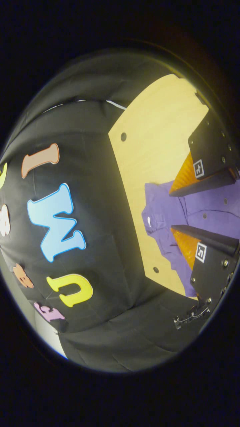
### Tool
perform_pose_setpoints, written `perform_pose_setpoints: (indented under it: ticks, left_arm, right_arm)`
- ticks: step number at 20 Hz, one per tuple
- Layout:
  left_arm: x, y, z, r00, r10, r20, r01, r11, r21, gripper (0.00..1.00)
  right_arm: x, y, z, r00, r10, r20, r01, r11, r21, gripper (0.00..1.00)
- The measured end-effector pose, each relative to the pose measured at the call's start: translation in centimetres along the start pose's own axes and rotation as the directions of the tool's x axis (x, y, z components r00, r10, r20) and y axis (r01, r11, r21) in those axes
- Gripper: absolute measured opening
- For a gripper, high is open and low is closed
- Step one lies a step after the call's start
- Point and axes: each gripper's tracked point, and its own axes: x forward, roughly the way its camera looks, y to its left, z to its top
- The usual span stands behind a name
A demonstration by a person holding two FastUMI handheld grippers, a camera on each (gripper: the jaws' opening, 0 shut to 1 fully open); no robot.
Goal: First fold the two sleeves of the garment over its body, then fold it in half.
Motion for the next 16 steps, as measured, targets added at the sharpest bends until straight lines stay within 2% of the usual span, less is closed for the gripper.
perform_pose_setpoints:
  ticks: [5, 8, 9, 10, 12, 13, 14, 16]
  left_arm:
    - [-0.1, -7.0, 4.3, 0.994, -0.102, 0.048, 0.100, 0.993, 0.059, 0.07]
    - [-0.6, -11.5, 7.1, 0.982, -0.171, 0.079, 0.162, 0.980, 0.116, 0.07]
    - [-0.9, -13.3, 8.1, 0.976, -0.197, 0.088, 0.185, 0.974, 0.132, 0.07]
    - [-1.1, -15.1, 9.0, 0.970, -0.221, 0.097, 0.205, 0.967, 0.150, 0.07]
    - [-1.7, -18.8, 10.5, 0.956, -0.273, 0.111, 0.250, 0.950, 0.187, 0.07]
    - [-2.1, -20.8, 11.0, 0.947, -0.300, 0.118, 0.271, 0.940, 0.208, 0.07]
    - [-2.4, -22.8, 11.6, 0.937, -0.326, 0.123, 0.292, 0.928, 0.233, 0.07]
    - [-3.2, -26.6, 12.3, 0.917, -0.377, 0.127, 0.332, 0.901, 0.280, 0.07]
  right_arm:
    - [-0.6, -1.8, -1.2, 1.000, -0.018, -0.014, 0.018, 1.000, -0.001, 0.49]
    - [-1.1, -3.2, -2.5, 0.999, -0.031, -0.033, 0.031, 1.000, 0.002, 0.60]
    - [-1.3, -3.6, -2.9, 0.999, -0.036, -0.040, 0.037, 0.999, 0.006, 0.60]
    - [-1.5, -4.1, -3.4, 0.998, -0.042, -0.047, 0.043, 0.999, 0.014, 0.49]
    - [-2.1, -5.2, -4.4, 0.997, -0.054, -0.060, 0.056, 0.998, 0.034, 0.49]
    - [-2.4, -5.8, -4.7, 0.996, -0.061, -0.067, 0.064, 0.997, 0.042, 0.55]
    - [-2.6, -6.4, -5.1, 0.995, -0.068, -0.073, 0.071, 0.996, 0.049, 0.50]
    - [-3.0, -7.6, -5.7, 0.993, -0.082, -0.082, 0.087, 0.994, 0.064, 0.50]
